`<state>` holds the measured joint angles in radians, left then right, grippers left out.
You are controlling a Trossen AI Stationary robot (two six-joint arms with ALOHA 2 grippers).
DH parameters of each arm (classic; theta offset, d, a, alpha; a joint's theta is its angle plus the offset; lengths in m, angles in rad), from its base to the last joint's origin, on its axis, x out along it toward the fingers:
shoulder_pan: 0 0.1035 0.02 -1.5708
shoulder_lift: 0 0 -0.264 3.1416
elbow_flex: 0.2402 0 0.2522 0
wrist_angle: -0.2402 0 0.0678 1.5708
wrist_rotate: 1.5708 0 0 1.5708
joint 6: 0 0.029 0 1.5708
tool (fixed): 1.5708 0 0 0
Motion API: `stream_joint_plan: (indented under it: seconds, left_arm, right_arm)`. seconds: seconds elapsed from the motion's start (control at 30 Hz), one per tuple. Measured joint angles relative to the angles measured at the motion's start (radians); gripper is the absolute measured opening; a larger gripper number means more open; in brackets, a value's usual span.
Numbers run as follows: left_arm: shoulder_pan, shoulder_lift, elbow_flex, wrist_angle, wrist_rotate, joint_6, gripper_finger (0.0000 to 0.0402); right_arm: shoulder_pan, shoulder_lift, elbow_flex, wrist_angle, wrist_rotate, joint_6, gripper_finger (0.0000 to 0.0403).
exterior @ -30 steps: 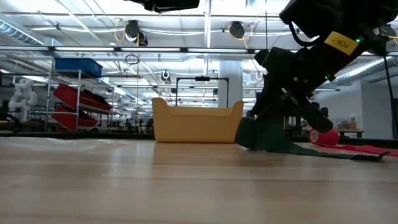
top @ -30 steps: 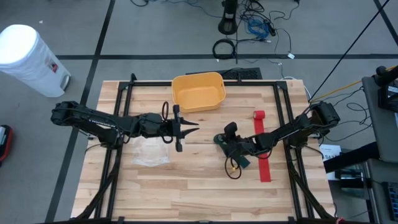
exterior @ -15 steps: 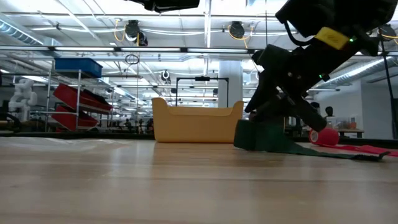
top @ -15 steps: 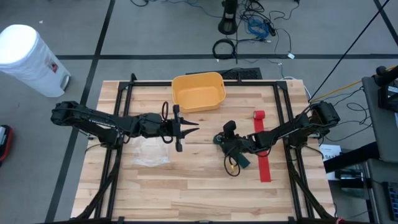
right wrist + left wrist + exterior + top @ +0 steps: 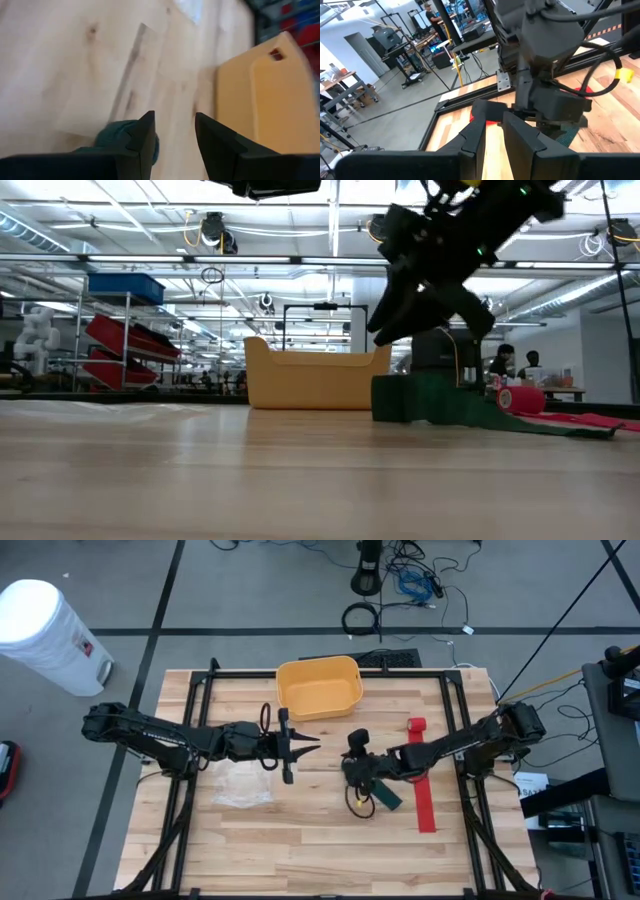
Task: Roll bandage
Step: Roll the green bandage
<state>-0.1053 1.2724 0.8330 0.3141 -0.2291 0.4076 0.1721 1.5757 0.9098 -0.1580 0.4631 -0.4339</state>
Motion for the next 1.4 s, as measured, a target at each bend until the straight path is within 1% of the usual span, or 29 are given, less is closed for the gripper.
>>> stream_joint_plan:
  seconds: [0.07, 0.17, 0.3, 0.33, 0.47, 0.57, 0.7, 0.87, 1.07, 1.3, 1.4]
  left_arm:
    - [0.000, 0.000, 0.000, 0.000, 0.000, 0.000, 0.0073]
    - [0.000, 0.000, 0.000, 0.000, 0.000, -0.001, 0.0073]
    - [0.000, 0.000, 0.000, 0.000, 0.000, -0.001, 0.0073]
    - [0.000, 0.000, 0.000, 0.000, 0.000, -0.001, 0.0073]
    - [0.000, 0.000, 0.000, 0.000, 0.000, 0.000, 0.0073]
    - [0.000, 0.000, 0.000, -0.001, 0.000, 0.000, 0.0073]
    - [0.000, 0.000, 0.000, 0.000, 0.000, 0.000, 0.0073]
    - [0.000, 0.000, 0.000, 0.008, 0.000, 0.000, 0.0073]
    - [0.000, 0.000, 0.000, 0.016, 0.000, 0.000, 0.0073]
    - [0.000, 0.000, 0.000, 0.013, 0.000, 0.001, 0.0073]
    - [0.000, 0.000, 0.000, 0.013, 0.000, 0.001, 0.0073]
  right_arm:
    - [-0.031, 0.000, 0.053, -0.075, -0.082, 0.008, 0.0128]
    - [-0.082, 0.000, 0.105, -0.166, -0.192, -0.029, 0.0128]
    - [-0.142, 0.000, 0.129, -0.212, -0.359, -0.113, 0.0128]
    - [-0.150, 0.000, 0.129, -0.218, -0.380, -0.138, 0.0128]
    - [-0.166, 0.008, 0.129, -0.249, -0.396, -0.232, 0.0128]
    - [-0.183, 0.010, 0.129, -0.244, -0.438, -0.280, 0.0128]
    - [-0.205, 0.011, 0.129, -0.247, -0.444, -0.319, 0.0128]
    - [-0.216, 0.028, 0.129, -0.241, -0.447, -0.322, 0.0128]
    - [-0.226, 0.109, 0.129, -0.224, -0.447, -0.286, 0.0128]
    - [-0.238, 0.118, 0.129, -0.238, -0.434, -0.158, 0.0128]
    - [-0.238, 0.118, 0.129, -0.250, -0.434, -0.071, 0.0128]
